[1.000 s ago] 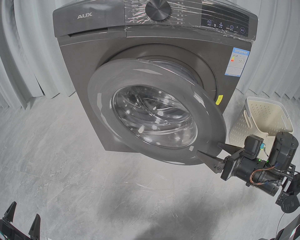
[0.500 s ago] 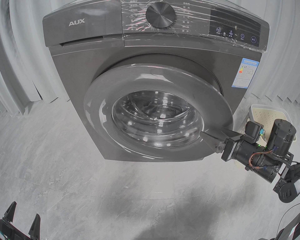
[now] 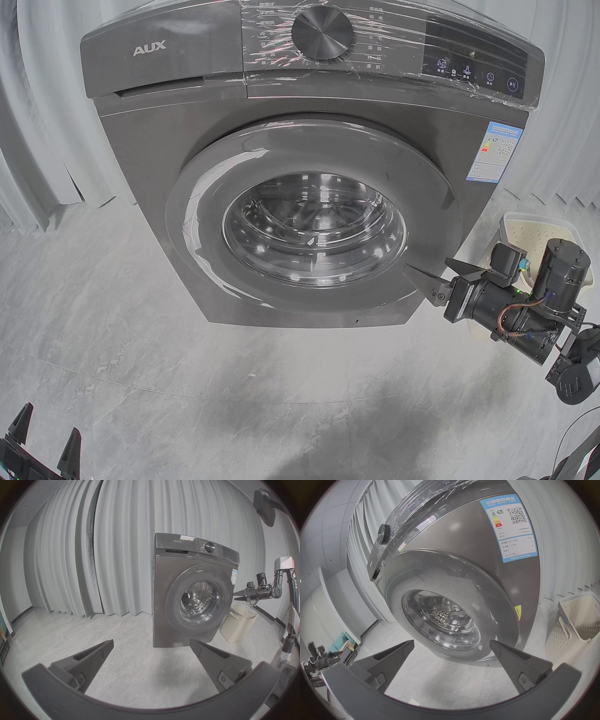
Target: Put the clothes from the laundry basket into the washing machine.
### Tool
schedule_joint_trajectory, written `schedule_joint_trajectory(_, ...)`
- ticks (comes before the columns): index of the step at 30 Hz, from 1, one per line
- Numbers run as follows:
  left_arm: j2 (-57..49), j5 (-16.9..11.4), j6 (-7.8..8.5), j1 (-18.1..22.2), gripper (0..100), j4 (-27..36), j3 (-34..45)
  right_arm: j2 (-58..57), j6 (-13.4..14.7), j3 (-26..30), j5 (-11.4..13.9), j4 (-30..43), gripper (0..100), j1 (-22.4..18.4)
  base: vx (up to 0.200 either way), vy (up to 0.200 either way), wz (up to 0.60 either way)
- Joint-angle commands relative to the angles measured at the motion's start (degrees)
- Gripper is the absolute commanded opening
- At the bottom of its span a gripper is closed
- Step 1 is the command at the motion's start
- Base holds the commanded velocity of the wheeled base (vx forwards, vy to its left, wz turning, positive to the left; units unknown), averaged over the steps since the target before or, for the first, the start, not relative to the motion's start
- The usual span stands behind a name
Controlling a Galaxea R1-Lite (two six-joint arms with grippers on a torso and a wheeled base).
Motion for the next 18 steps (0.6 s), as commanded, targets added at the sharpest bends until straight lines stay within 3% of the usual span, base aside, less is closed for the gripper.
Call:
schedule_joint_trajectory(1,-0.81,0.00,-0.10,-0.04,100,0.00,1.01,-0.28,-0.01,0.52,0.11,-0.02,100,0.09,0.000,-0.200,0.00)
schedule_joint_trajectory(18,-0.81,0.00,-0.10,-0.04,100,0.00,1.01,-0.28,0.08,2.37,0.37,-0.29,100,3.87,0.000,0.000,0.00)
